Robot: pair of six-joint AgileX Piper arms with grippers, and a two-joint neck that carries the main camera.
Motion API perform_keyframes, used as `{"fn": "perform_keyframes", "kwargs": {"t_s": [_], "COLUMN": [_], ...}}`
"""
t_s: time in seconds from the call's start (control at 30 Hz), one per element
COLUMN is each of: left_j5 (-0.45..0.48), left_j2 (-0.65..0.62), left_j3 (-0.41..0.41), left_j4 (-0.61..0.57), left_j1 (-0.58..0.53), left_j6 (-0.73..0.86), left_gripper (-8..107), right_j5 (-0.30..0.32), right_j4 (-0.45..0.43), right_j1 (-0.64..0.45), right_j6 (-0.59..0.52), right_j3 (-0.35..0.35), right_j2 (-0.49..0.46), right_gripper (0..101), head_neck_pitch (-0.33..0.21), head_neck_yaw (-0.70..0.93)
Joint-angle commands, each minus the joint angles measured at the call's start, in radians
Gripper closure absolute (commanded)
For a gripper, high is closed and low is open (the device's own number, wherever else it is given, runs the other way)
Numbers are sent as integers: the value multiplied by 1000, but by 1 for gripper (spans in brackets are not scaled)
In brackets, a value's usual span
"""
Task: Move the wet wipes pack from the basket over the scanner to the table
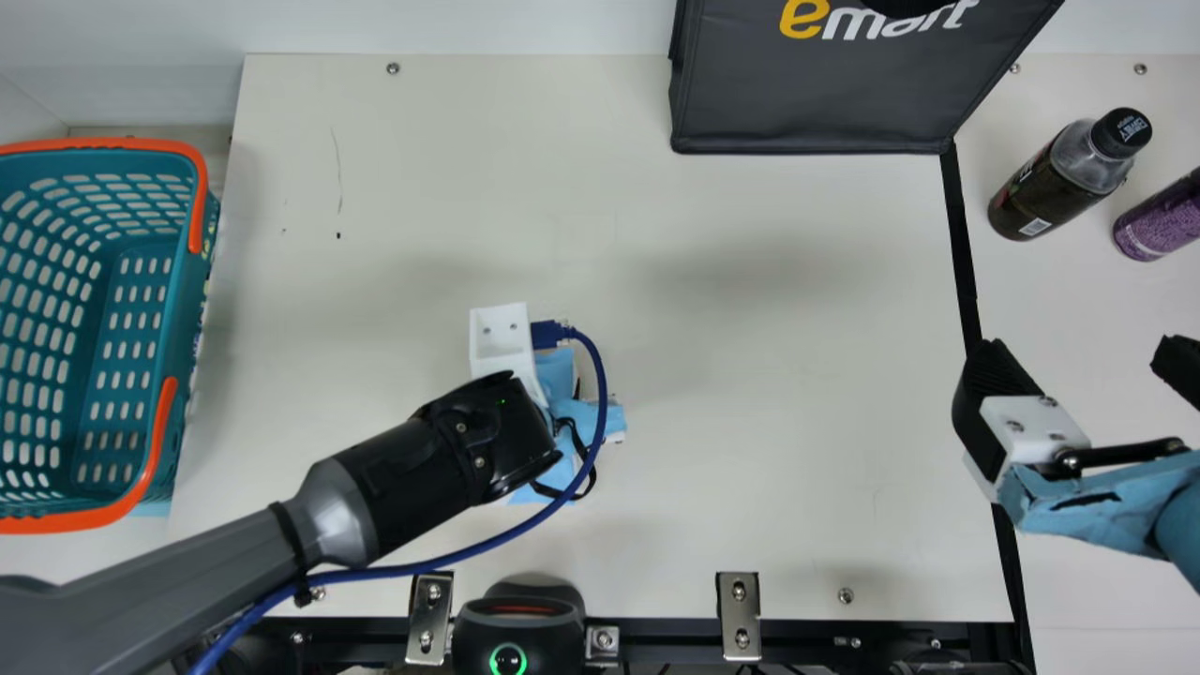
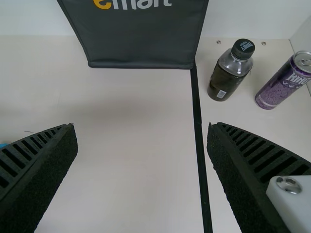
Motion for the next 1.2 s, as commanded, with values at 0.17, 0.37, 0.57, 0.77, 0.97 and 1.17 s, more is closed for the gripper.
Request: {"fn": "perform_keyframes", "kwargs": {"t_s": [0.17, 0.37, 0.57, 0.77, 0.97, 1.17], "left_j5": [-47, -89, -118, -124, -101, -74], "left_j2": [16, 32, 46, 38, -3, -25], "left_j3": [30, 42, 45, 48, 48, 48], "left_j4": [-5, -2, 11, 47, 134, 208], "left_j1": [13, 25, 32, 21, -21, -55], "left_j6": [8, 14, 15, -1, -74, -146], "left_gripper": [9, 9, 49, 89, 107, 107], "right_j5": [0, 0, 0, 0, 0, 0], "right_j4": [0, 0, 0, 0, 0, 0], "right_j1": [0, 0, 0, 0, 0, 0], "right_j6": [0, 0, 0, 0, 0, 0], "right_j3": [0, 0, 0, 0, 0, 0], "right_j2": [0, 0, 0, 0, 0, 0], "right_gripper": [6, 6, 6, 6, 6, 6], "head_neck_pitch": [-29, -29, -29, -29, -29, -29], "head_neck_yaw": [2, 2, 2, 2, 2, 2]}}
